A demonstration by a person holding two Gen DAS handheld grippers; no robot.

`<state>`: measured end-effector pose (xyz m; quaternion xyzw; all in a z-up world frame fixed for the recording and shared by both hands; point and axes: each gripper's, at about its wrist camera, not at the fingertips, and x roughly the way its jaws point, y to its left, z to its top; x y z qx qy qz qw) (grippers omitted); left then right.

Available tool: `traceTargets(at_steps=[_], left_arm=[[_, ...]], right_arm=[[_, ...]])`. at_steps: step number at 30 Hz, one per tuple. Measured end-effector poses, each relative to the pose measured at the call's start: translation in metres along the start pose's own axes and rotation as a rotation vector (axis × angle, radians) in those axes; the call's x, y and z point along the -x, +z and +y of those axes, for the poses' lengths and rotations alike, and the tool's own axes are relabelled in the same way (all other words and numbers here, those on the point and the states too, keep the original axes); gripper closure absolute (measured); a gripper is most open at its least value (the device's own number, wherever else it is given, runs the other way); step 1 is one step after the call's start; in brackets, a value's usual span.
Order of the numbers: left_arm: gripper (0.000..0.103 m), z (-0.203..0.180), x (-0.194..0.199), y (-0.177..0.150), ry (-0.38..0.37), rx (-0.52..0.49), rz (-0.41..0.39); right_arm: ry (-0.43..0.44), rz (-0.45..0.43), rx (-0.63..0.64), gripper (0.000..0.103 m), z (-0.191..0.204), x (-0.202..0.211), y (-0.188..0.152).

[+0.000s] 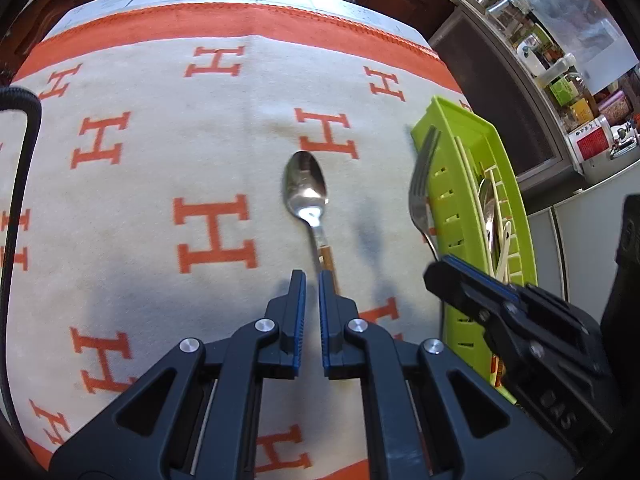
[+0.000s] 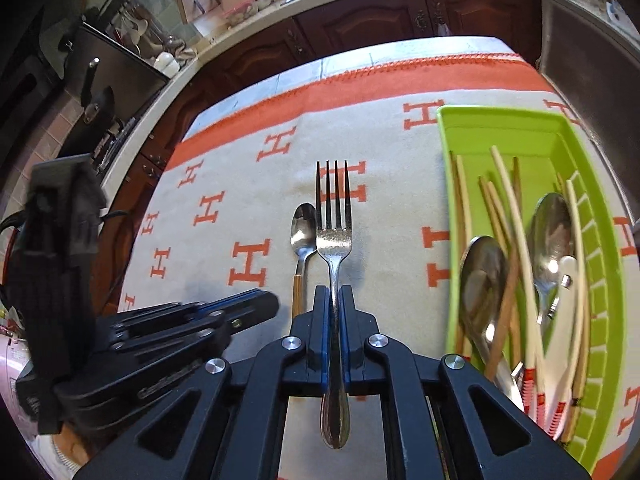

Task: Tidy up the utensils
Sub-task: 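Grasp the steel fork with the right tool while the left tool approaches the spoon, then grasp the wooden-handled steel spoon with the left tool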

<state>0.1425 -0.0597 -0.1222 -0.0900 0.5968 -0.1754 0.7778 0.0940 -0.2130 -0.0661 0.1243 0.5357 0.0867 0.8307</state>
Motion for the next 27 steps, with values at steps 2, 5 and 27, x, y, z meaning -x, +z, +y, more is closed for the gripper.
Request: traceTargets(at_steps=[2,5,27], left_arm=[[0.099,-0.010,-0.003,0.003,0.003,-0.013,-0.003],[0.099,-0.022,-0.009,0.008,0.037,-0.036,-0.012],[0.098,-0.035,-0.020,0.014,0.048,-0.027,-0.021]], right_arm=[[0.008,-0.013,-0.010,0.099,-0.006,0.011,-0.005],[0.011,-0.030,-0.025,0.099,-0.014,0.024,-0.011],[0.035,-0.110,-0.123,0.099,-0.062,0.070,-0.035]])
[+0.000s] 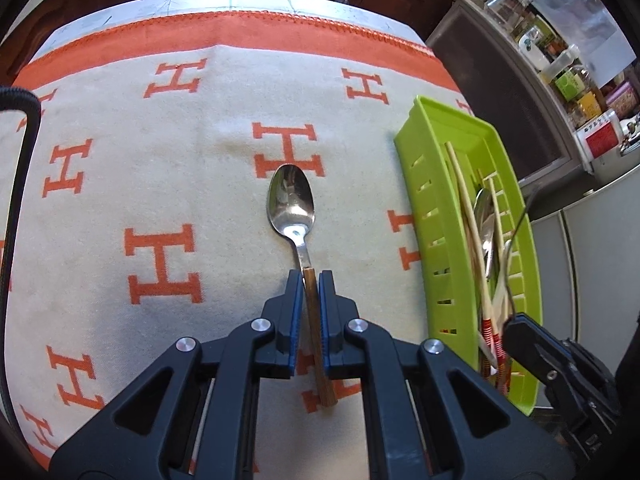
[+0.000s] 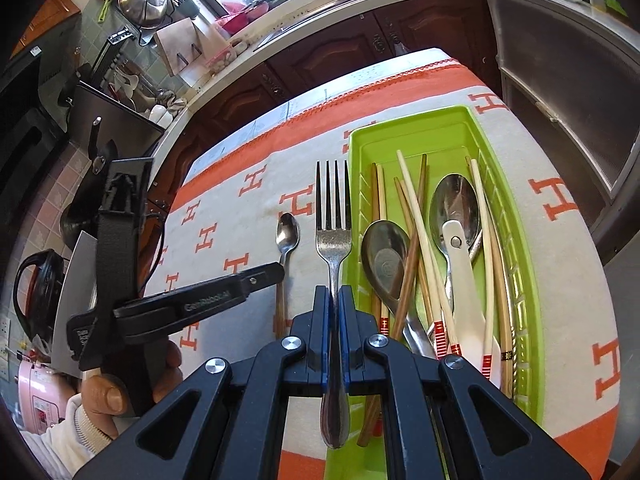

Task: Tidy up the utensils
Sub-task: 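Grasp the wooden-handled steel spoon with the left tool, then carry the spoon and fork into the tray and open both tools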

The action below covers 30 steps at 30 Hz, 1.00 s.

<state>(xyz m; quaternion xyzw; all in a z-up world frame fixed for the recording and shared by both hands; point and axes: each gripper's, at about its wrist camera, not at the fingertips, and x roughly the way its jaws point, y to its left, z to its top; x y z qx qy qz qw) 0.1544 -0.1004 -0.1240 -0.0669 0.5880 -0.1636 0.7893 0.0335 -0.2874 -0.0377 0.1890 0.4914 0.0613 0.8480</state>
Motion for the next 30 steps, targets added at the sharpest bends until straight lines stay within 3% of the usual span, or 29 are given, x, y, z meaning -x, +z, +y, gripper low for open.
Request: traceTargets(at_steps=[4,8,16,21,30], left_arm=[[0.098,-0.010,-0.005,0.000,0.056,-0.040,-0.024],[0.097,-0.016,-0.006,-0.001,0.065,-0.057,-0.040],[0.099,-0.004,0.003,-0.006,0.038,-0.003,-0.048],[0.099,-0.010,0.032,-0.010,-0.008,0.004,-0.079],[0.099,-0.061,0.082,-0.005,-0.183,-0.057,-0.109]], right_arm=[[-0.003,-0.011,-0.008,0.099,-0.001,0.005,-0.003],[-0.008,-0.021,-0.023,0.099,-0.007,0.012,-0.006],[-0.011,-0.047,-0.057,0.099,-0.017,0.028,-0.013],[-0.018,-0.068,-0.069,0.099,-0.022,0.038,-0.015],[-0.097,-0.062,-0.068,0.099,-0.041,0.038,-0.010]])
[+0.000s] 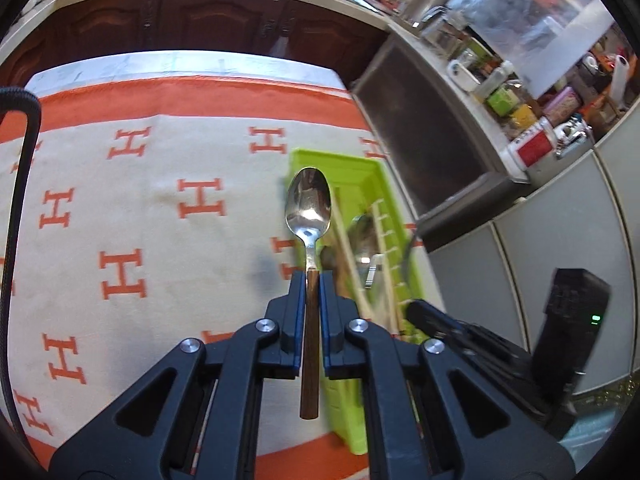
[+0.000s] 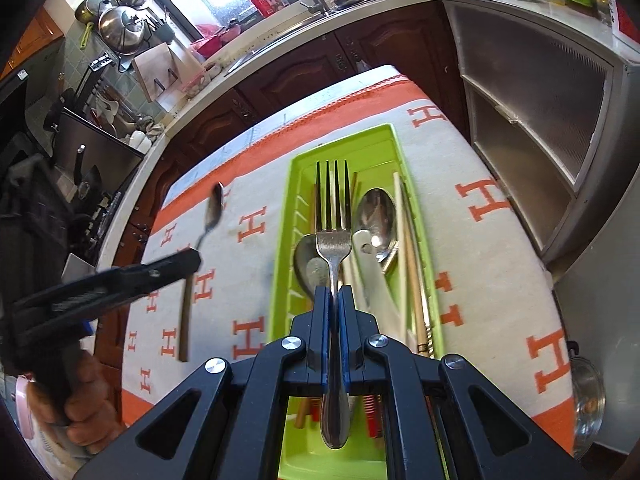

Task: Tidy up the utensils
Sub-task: 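Carry the spoon and fork into the tray and open both tools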

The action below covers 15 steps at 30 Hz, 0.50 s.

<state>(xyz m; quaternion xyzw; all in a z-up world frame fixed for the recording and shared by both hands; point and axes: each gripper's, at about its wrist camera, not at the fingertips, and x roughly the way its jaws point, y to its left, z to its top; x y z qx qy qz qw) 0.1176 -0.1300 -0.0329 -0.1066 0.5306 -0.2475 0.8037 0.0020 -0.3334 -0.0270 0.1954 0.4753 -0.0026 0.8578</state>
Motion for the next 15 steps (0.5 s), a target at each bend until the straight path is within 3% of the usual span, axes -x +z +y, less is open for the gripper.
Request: traceTargets(at_steps=[6,15], left_arm=[[0.099,-0.031,-0.034,0.005,0.002,-0.035,0.050],[0.099,-0.035,-0.079,0.004,0.028,-0.045,0.111]], right_arm=[[-0.044,0.012,0.025,0.099,-0.003,-0.024,0.020],[-0.086,0.043,0.067,0.097,-0.003,-0.068,0.057]])
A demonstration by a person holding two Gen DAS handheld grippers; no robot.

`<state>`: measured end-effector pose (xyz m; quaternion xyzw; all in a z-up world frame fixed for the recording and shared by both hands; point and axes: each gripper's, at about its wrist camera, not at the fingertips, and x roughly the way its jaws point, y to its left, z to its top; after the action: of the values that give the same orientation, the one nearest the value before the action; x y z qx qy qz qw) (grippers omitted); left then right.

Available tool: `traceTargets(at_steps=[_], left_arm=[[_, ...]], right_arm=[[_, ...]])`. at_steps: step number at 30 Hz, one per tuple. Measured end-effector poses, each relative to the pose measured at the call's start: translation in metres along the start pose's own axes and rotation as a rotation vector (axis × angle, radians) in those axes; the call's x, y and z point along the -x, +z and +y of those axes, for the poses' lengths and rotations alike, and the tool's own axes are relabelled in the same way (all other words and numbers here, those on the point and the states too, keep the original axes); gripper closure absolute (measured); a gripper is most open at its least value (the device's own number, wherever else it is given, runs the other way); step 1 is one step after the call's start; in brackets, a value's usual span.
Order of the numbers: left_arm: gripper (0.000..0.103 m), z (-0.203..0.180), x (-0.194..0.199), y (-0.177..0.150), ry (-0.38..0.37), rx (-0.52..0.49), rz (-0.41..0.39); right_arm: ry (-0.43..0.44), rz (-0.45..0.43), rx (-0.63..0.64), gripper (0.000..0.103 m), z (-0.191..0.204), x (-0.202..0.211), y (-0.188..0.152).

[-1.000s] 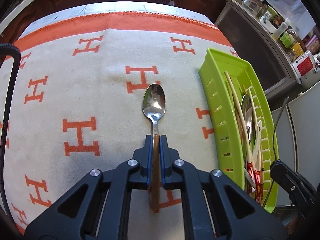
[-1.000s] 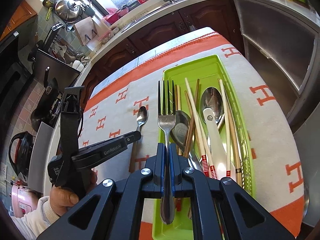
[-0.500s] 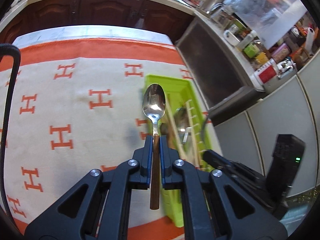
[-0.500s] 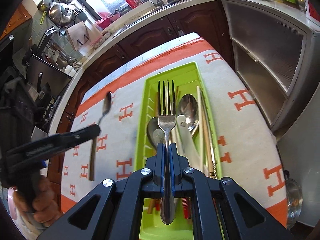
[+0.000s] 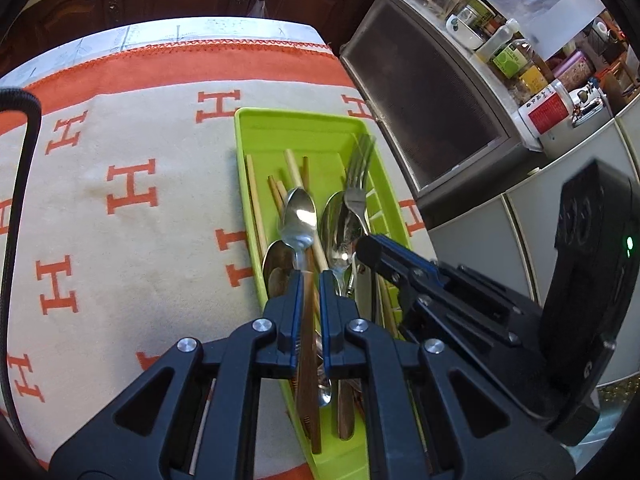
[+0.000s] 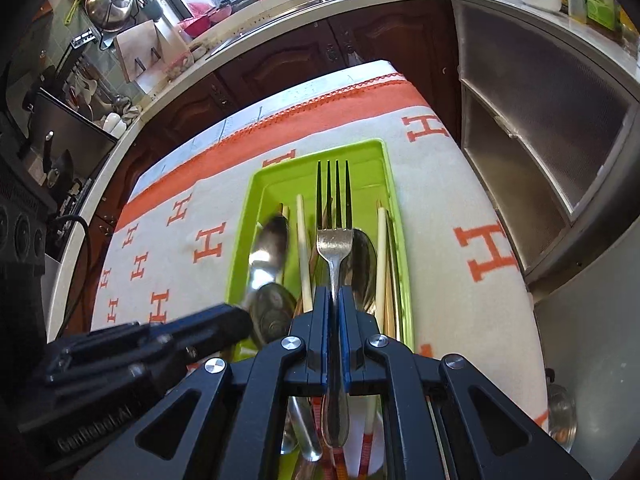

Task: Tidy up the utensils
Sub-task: 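Carry the spoon and fork into the tray and open both tools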

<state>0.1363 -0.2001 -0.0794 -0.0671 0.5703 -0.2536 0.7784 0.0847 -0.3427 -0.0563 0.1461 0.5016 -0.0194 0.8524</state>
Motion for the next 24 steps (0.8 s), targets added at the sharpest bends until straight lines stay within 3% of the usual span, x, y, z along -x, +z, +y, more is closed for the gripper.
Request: traceTargets(at_steps=[2,6,14,17,21,24], left_arm=[[0.099,-0.002,0.001,-0.001,0.014,-0.018,-0.003],[0.098,0.003,0.009,0.000,0.007,-0.017,-0.002],[0.097,0.012,0.032,-0.006,0.042,-0.031,0.005],[0.091,0.014,0.046,-0.014,0.062,-0.053,-0.009],[0.062,0.016,0.068,-0.027,0.121,-0.081,-0.038],[0.055,0.020,0.088,-0.039,0.145,-0.095,-0.074]], right_arm=[[-0.024,0.005,0.008,0.093,0.001,-0.007,0.008],[-0.011,-0.017,-0.014,0.065,0.000,-0.004,0.015],[0.007,-0.023,-0.019,0.064,0.000,0.015,0.005],[0.007,-0.020,-0.017,0.064,0.000,0.025,-0.005],[0.023,-0.030,-0.016,0.064,0.001,0.046,-0.028],[0.025,-0.036,-0.001,0.064,0.004,0.061,-0.045]])
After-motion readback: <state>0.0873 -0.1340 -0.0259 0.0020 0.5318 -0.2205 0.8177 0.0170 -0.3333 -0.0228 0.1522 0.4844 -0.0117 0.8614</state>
